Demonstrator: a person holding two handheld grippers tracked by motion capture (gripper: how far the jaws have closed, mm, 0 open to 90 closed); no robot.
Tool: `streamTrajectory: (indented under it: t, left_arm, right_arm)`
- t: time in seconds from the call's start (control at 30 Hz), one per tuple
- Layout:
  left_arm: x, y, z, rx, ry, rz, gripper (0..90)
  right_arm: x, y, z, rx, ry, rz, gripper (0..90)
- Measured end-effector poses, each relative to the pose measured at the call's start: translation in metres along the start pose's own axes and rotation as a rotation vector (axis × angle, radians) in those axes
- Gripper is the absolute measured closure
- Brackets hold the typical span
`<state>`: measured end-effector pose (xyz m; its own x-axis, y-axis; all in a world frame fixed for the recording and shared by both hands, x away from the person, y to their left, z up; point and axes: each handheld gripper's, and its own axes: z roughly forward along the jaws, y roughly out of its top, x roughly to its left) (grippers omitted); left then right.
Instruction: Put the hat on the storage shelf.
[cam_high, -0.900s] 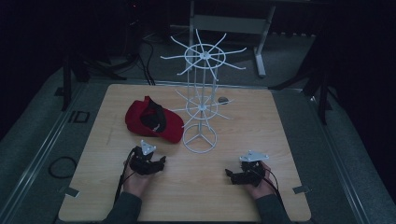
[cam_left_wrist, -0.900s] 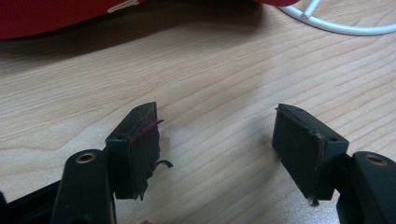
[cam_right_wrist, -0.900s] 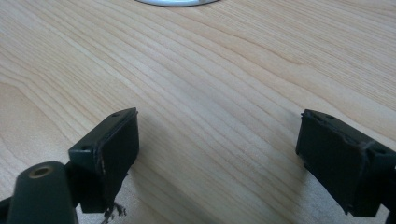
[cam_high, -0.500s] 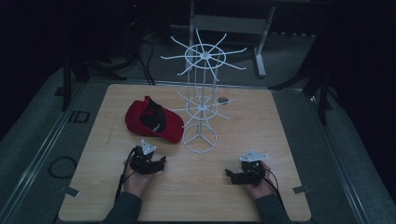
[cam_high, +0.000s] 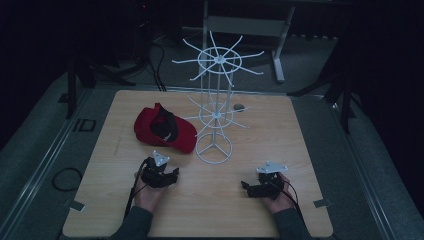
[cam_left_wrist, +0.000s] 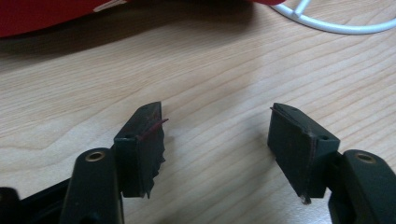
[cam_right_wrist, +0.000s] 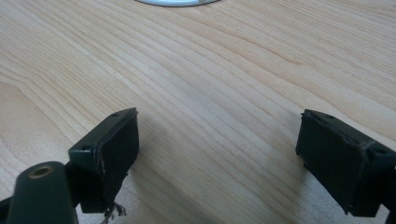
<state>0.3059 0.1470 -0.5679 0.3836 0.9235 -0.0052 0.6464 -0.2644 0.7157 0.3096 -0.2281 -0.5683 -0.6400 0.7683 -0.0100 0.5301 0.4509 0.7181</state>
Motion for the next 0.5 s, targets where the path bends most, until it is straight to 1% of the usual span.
streamTrajectory:
  t: [0.17,0.23,0.27,0.33,0.43,0.5]
  left_arm:
    - [-0.005,0.001,0.0,0.005,-0.003,0.001,37.3]
    - [-0.006,0.001,-0.001,0.007,-0.005,0.002,40.6]
    - [-0.007,0.001,-0.001,0.011,-0.005,0.001,40.6]
    - [-0.011,0.002,-0.002,0.016,-0.026,-0.01,42.2]
    - [-0.012,0.004,-0.001,0.018,-0.029,-0.019,43.3]
    - [-0.013,0.006,-0.001,0.025,-0.04,-0.026,43.3]
  right_arm:
    - [0.0,0.0,0.0,0.0,0.0,0.0,13.1]
    - [0.0,0.0,0.0,0.0,0.0,0.0,13.1]
    - [0.0,0.0,0.0,0.0,0.0,0.001,13.1]
    - [0.0,0.0,0.0,0.0,0.0,0.0,13.1]
    - [0.0,0.0,0.0,0.0,0.0,0.0,13.1]
    - [0.0,0.0,0.0,0.0,0.0,0.0,13.1]
